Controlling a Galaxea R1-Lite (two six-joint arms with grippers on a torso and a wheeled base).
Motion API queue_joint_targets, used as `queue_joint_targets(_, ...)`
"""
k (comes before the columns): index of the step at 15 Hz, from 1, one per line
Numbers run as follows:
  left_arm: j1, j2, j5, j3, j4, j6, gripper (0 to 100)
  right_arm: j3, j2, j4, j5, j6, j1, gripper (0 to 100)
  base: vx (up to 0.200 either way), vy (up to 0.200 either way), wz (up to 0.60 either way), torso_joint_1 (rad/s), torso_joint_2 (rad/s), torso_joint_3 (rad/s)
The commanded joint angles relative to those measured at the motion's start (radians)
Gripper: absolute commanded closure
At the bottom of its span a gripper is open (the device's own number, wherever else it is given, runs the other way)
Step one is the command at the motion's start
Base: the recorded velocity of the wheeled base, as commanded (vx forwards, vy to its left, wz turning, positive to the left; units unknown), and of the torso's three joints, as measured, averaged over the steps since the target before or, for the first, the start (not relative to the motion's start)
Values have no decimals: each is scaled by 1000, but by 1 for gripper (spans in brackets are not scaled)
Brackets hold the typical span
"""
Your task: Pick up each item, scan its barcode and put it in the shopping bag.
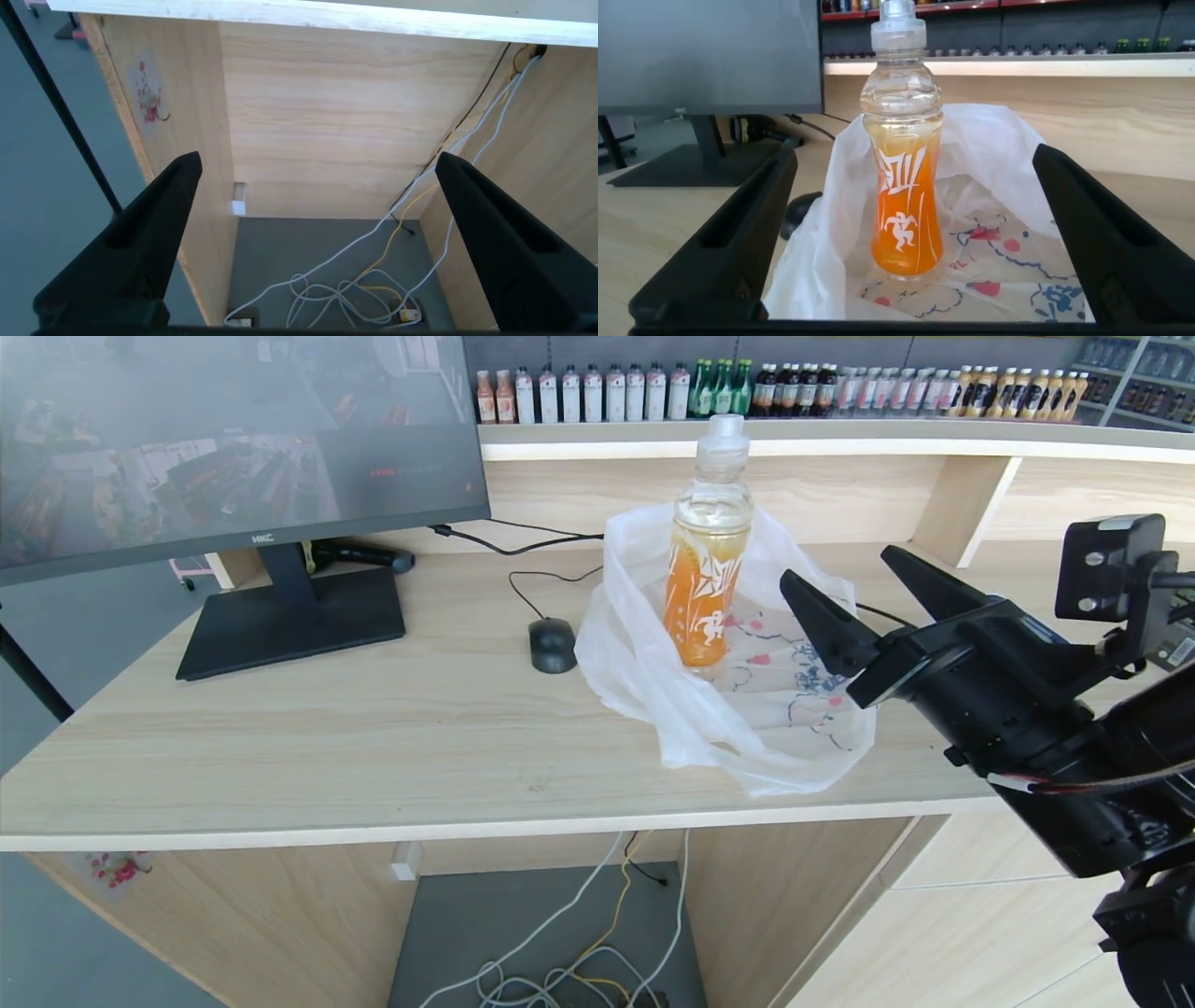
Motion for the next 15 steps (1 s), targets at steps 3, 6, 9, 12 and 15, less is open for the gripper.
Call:
queue_joint_targets(3,0,0,0,0,-1,0,0,3,-7,-1,0,1,1,0,-67,0,0,7,2,-1)
queue_joint_targets(6,0,0,0,0,-1,0,0,4,-10,-1,0,1,1,0,0,0,0,0,0,0)
queue_joint_targets(9,0,0,0,0,-1,-3,0,11,-12,-1,0,1,1,0,0,-133,0,2,2,5)
queue_joint_targets(12,0,0,0,0,-1,-6,0,29,-24,-1,0,1,1,0,0,-200,0,2,2,4)
queue_joint_targets(15,0,0,0,0,-1,-4,0,46,-64,-1,0,-1,1,0,0,-200,0,2,4,2)
